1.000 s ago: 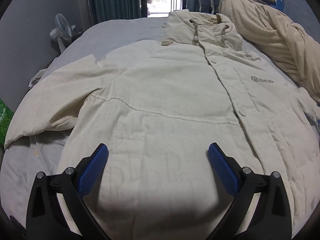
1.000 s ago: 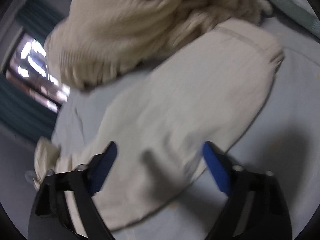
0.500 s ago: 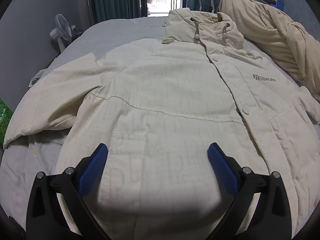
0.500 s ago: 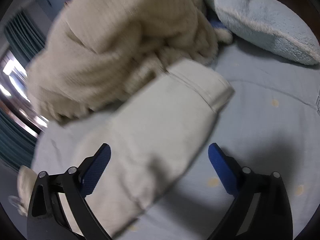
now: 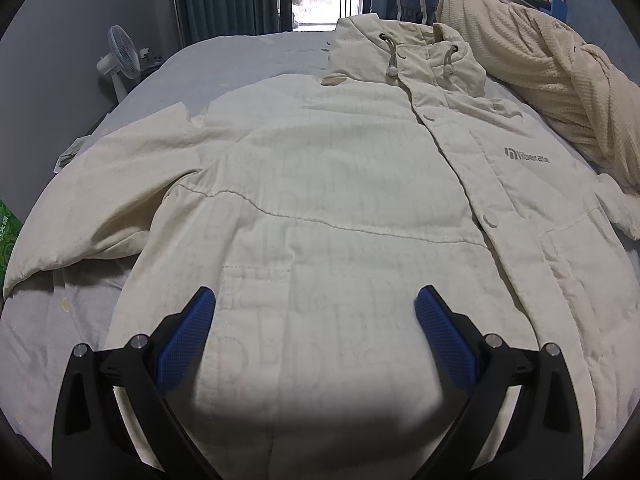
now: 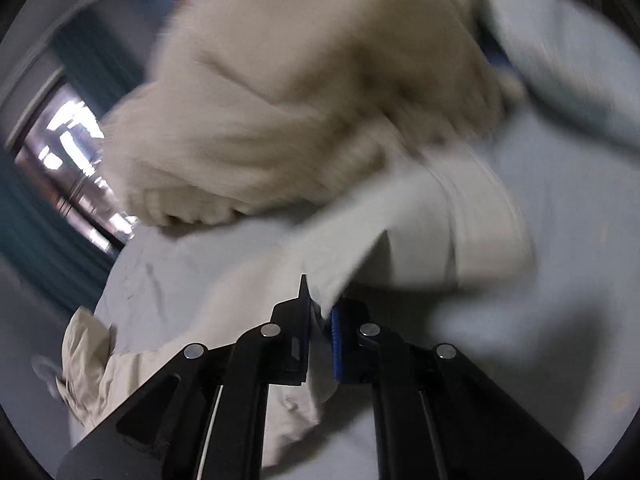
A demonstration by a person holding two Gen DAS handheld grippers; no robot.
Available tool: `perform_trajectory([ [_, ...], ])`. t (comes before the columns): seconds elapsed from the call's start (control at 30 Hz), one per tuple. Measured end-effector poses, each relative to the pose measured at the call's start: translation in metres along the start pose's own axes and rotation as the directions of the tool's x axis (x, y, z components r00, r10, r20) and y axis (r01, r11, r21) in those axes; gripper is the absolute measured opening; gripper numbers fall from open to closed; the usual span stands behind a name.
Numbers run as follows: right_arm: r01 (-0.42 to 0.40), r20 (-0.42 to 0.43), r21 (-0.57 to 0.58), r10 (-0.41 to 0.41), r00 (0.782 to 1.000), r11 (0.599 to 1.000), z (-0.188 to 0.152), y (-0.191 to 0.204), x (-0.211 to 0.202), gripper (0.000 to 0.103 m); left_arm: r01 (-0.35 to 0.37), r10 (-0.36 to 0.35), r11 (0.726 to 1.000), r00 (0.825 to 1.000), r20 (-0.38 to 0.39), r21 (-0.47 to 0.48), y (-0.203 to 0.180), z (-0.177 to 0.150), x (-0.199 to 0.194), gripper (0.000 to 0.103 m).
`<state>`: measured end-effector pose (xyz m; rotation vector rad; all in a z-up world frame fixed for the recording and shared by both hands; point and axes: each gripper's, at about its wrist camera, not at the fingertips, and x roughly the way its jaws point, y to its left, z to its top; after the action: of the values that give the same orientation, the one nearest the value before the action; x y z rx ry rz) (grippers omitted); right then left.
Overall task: Fold large clothes
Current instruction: 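Fold the held sleeve across the jacket front with the right tool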
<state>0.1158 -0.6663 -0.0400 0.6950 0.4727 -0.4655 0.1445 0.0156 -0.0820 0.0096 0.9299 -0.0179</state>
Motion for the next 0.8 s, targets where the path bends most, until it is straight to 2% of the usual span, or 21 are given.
perform_trajectory([
  [0.1, -0.09, 0.054, -0.1, 0.096, 0.994, 0.991, 0.004, 0.059, -0.032, 0.007, 0.0, 0.0, 1.0, 1.0, 0.001, 0.0, 0.0, 0.0, -0.003, 0.096],
  [0.2, -0.213, 0.048, -0.196, 0.226, 0.973, 0.957, -0.015, 0.116, -0.069, 0.007, -0.007, 0.007, 1.0, 1.0, 0.009, 0.002, 0.001, 0.0, -0.008, 0.096],
  [0.3, -0.321, 0.0, -0.32, 0.339, 0.941, 0.891, -0.051, 0.181, -0.1, 0.007, -0.012, 0.012, 1.0, 1.0, 0.023, 0.005, 0.002, 0.001, -0.015, 0.096],
  [0.43, -0.447, -0.125, -0.356, 0.432, 0.893, 0.821, -0.103, 0.237, -0.117, 0.007, -0.019, 0.018, 1.0, 0.999, 0.045, 0.02, 0.001, 0.003, -0.025, 0.096],
  [0.5, -0.491, -0.205, -0.386, 0.446, 0.871, 0.781, -0.139, 0.269, -0.12, 0.007, -0.024, 0.023, 0.999, 0.998, 0.056, 0.027, 0.0, 0.004, -0.029, 0.096],
  [0.6, -0.566, -0.345, -0.409, 0.453, 0.822, 0.715, -0.19, 0.311, -0.119, 0.007, -0.032, 0.03, 0.999, 0.997, 0.071, 0.033, 0.0, 0.005, -0.035, 0.096],
  [0.63, -0.591, -0.396, -0.432, 0.446, 0.803, 0.681, -0.213, 0.327, -0.116, 0.007, -0.031, 0.029, 0.999, 0.997, 0.075, 0.031, 0.001, 0.006, -0.037, 0.096],
  [0.7, -0.62, -0.471, -0.449, 0.418, 0.776, 0.644, -0.244, 0.343, -0.109, 0.008, -0.032, 0.03, 0.999, 0.997, 0.075, 0.028, 0.003, 0.006, -0.039, 0.096],
  [0.73, -0.642, -0.548, -0.439, 0.379, 0.745, 0.628, -0.264, 0.351, -0.099, 0.01, -0.032, 0.03, 0.999, 0.997, 0.074, 0.028, 0.002, 0.005, -0.039, 0.096],
  [0.77, -0.652, -0.594, -0.429, 0.349, 0.725, 0.625, -0.272, 0.357, -0.088, 0.02, -0.034, 0.031, 0.999, 0.997, 0.07, 0.03, 0.002, 0.005, -0.039, 0.096],
  [0.8, -0.667, -0.651, -0.407, 0.314, 0.691, 0.624, -0.283, 0.358, -0.08, 0.028, -0.035, 0.033, 0.999, 0.997, 0.067, 0.032, 0.002, 0.005, -0.04, 0.096],
])
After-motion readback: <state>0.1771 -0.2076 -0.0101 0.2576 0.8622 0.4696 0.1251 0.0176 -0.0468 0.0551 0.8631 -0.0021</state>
